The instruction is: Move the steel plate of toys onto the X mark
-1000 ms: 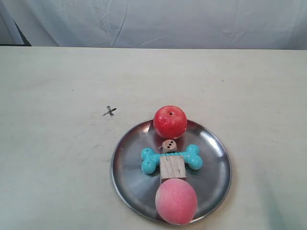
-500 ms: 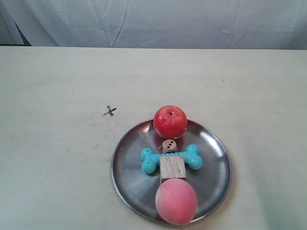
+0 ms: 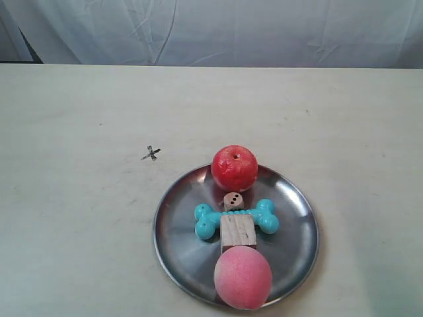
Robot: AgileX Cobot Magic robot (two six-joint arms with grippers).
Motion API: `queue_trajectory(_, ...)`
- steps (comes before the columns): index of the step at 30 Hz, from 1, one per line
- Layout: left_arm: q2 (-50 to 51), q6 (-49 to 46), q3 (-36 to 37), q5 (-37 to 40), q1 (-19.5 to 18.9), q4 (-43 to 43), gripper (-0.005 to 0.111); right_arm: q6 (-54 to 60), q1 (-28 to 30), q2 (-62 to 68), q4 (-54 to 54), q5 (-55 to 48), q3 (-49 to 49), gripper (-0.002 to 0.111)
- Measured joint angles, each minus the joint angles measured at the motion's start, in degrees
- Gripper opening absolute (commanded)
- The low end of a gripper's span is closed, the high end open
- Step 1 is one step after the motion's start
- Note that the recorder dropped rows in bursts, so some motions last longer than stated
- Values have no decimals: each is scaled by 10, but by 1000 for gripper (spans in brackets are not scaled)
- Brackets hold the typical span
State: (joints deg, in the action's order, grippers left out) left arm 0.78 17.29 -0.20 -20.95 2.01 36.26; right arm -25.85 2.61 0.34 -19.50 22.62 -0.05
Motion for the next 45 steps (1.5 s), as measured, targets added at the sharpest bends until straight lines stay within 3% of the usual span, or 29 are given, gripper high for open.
queue_trajectory(8, 1, 6, -7, 64, 0, 12, 0, -127, -2, -1, -23, -46, 0, 0)
queue_trajectory(12, 47, 7, -71, 83, 0, 3, 0, -134, -2, -1, -31, -24, 0, 0)
queue_trajectory(14, 90, 7, -120, 93, 0, -54, 0, -135, -2, -1, -22, 4, 0, -1)
queue_trajectory(16, 145, 6, -172, 137, 0, -94, 0, -135, -2, -1, -17, -81, -15, -1)
queue_trajectory(18, 232, 5, -241, 230, 0, -137, 0, -114, -2, 33, 2, -202, -78, -1)
queue_trajectory(21, 414, -71, -391, 442, 0, -197, 0, -52, -2, 184, 105, -410, -254, -1)
queue_trajectory(24, 571, -208, -504, 596, 0, -146, 0, 71, -2, 366, 130, -595, -424, -1)
queue_trajectory(28, 700, -317, -540, 691, 0, -61, 1, 220, -2, 546, 47, -709, -509, 1)
queue_trajectory(31, 758, -335, -542, 715, 0, -39, 9, 287, -2, 634, -14, -735, -520, 19)
queue_trajectory(34, 806, -367, -542, 739, 1, 0, 24, 311, -2, 710, -30, -743, -520, 52)
queue_trajectory(36, 832, -397, -542, 752, 7, 31, 38, 317, -2, 760, -30, -741, -520, 67)
queue_trajectory(41, 891, -475, -543, 759, 56, 101, 63, 327, -2, 858, -28, -735, -520, 64)
queue_trajectory(45, 940, -487, -543, 752, 93, 103, 67, 332, -2, 918, -28, -718, -511, 64)
